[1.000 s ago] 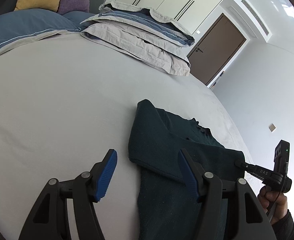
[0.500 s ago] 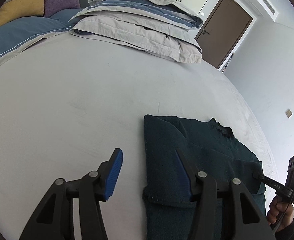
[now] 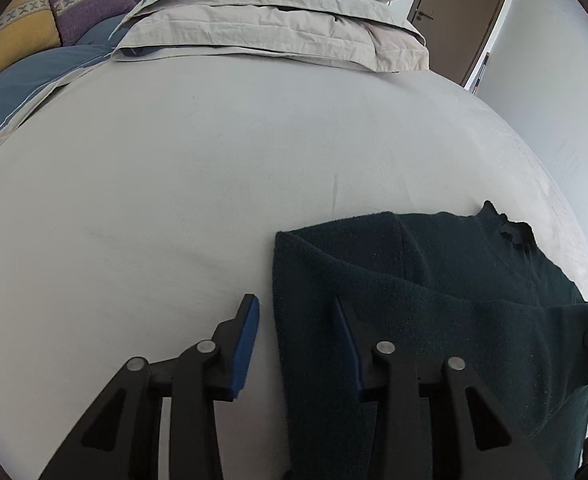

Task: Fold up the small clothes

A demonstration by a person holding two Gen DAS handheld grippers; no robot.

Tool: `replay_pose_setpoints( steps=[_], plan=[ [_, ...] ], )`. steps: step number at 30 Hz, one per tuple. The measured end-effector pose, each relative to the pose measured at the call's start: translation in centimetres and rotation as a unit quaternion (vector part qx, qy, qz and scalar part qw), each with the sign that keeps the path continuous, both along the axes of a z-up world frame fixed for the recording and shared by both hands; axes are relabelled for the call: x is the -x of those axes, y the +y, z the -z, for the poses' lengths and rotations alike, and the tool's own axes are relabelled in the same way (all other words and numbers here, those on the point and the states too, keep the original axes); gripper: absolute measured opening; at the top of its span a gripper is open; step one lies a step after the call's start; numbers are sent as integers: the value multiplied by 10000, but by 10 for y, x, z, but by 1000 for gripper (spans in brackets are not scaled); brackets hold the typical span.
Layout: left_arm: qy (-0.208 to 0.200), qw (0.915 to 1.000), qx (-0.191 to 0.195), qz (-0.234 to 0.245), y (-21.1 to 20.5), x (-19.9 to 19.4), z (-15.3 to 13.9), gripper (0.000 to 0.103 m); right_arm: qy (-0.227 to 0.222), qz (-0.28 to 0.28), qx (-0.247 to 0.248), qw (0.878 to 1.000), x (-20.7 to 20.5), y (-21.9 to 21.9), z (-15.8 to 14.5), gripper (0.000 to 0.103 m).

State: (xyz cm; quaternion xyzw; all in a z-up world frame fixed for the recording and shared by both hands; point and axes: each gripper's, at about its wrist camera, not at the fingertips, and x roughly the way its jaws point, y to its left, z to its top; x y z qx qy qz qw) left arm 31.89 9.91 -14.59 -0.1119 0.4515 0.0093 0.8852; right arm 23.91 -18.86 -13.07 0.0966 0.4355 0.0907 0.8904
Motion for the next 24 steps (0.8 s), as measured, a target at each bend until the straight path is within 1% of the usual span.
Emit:
replay_pose_setpoints(
  steps=[3, 6, 8, 10, 13, 15, 16, 17, 18, 19, 20, 21, 22, 23, 24],
  plan=[
    [-75, 9999, -138, -22, -4, 3, 2, 43, -26, -34, 127, 9999, -1, 1, 1, 7],
    [-76, 9998, -192, 12, -5, 3, 4, 43, 310, 131, 212, 9992, -12, -7, 22, 7],
    [-57, 9999, -129, 32, -3, 3, 6, 43, 425, 271, 62, 9987, -16, -13, 34, 7],
    [-47, 10000, -55, 39, 0, 2, 7, 43, 396, 369, -82, 9985, -16, -16, 36, 7],
    [-59, 9999, -113, 55, -1, 2, 6, 41, 406, 417, -162, 9982, -17, -17, 37, 7],
    [-74, 9999, -68, 11, 1, 3, 6, 38, 417, 417, -194, 9981, -17, -20, 39, 7],
    [-61, 10000, 21, -29, 5, 4, 4, 36, 437, 435, -263, 9977, -17, -22, 39, 7],
    [-53, 9998, 161, -73, 8, 5, 1, 33, 459, 450, -366, 9973, -17, -24, 40, 9],
    [-60, 9997, 202, -105, 11, 5, -3, 32, 496, 463, -451, 9967, -16, -26, 38, 13],
    [-104, 9997, 143, -141, 11, 5, -9, 32, 510, 441, -551, 9962, -15, -28, 37, 16],
    [-185, 9997, 57, -165, 11, 4, -14, 33, 504, 396, -727, 9953, -14, -30, 35, 26],
    [-230, 9996, -45, -163, 9, 2, -17, 38, 445, 371, -925, 9940, -11, -32, 32, 46],
    [-219, 9995, -162, -161, 7, -2, -17, 41, 329, 410, -1043, 9932, -9, -33, 28, 54],
    [-190, 9994, -236, -158, 5, -7, -15, 45, 187, 437, -1094, 9929, -6, -32, 24, 58],
    [-143, 9994, -273, -162, 4, -12, -12, 45, 76, 399, -1107, 9930, -4, -30, 19, 58]
  ],
)
